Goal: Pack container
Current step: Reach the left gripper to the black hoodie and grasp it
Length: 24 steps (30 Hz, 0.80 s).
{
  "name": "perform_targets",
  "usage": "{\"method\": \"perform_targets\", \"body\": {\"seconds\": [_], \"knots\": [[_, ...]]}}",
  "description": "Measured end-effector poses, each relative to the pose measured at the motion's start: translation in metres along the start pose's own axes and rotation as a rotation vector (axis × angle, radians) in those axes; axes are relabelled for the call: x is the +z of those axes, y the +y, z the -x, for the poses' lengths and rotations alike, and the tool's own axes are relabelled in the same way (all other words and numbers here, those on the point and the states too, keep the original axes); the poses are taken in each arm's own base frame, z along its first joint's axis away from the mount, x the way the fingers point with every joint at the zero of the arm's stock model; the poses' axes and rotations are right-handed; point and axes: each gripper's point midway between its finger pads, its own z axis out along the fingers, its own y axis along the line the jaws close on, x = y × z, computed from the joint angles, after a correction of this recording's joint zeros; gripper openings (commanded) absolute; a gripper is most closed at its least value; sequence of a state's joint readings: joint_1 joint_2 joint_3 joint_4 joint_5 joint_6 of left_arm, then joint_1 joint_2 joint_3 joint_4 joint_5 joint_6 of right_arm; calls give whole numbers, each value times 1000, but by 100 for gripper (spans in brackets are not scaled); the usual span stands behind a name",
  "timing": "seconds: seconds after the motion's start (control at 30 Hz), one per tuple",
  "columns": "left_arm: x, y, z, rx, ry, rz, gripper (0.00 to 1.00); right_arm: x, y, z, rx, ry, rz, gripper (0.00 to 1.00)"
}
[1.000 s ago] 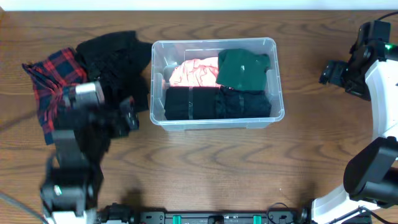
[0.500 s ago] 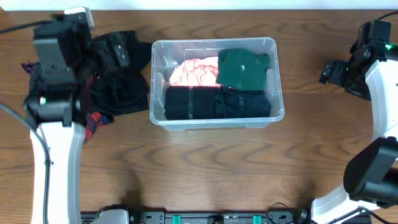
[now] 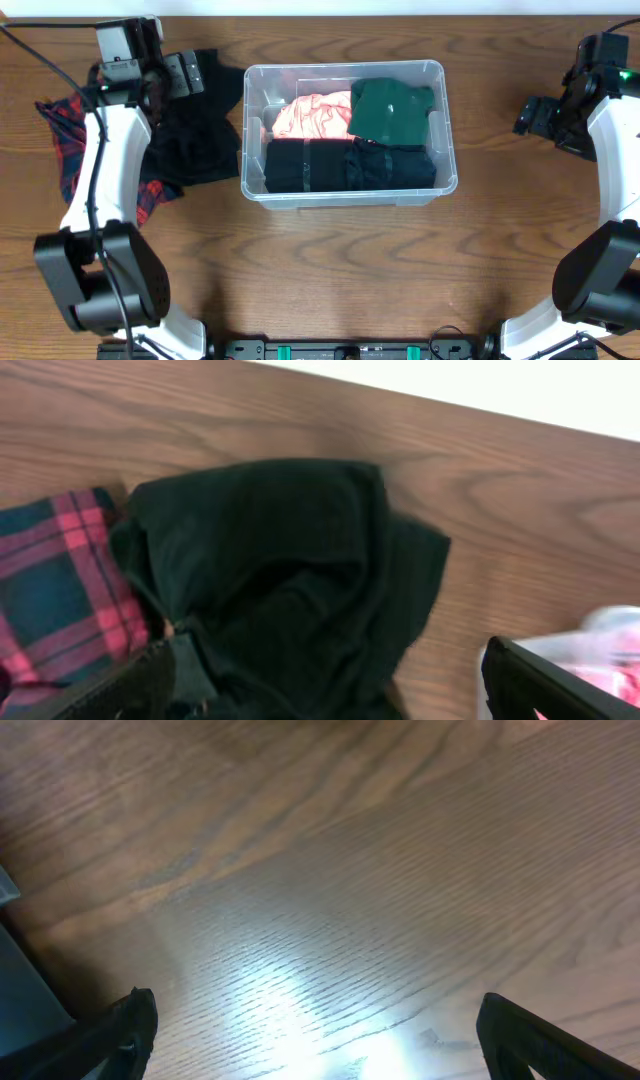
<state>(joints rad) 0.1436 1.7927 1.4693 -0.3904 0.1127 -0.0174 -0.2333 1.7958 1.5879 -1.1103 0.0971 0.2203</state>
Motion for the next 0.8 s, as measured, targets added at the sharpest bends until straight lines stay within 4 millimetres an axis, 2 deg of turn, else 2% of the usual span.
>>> {"method": "perform_targets", "body": {"seconds": [0.17, 0.33, 0.57, 0.63, 0.73, 0.8], "knots": [[23, 20, -10, -17, 27, 30, 98, 0, 0, 0, 0, 0, 0, 99], [48, 45, -31, -34, 93, 66, 98, 0, 0, 0, 0, 0, 0, 99], [79, 48, -60, 5, 172, 61, 99, 0, 0, 0, 0, 0, 0, 99], [83, 48, -63, 8, 178, 60, 85, 0, 0, 0, 0, 0, 0, 99], [84, 49, -63, 16, 176, 61, 40, 0, 0, 0, 0, 0, 0, 99], [84, 49, -61, 25, 166, 61, 25, 0, 0, 0, 0, 0, 0, 99]]}}
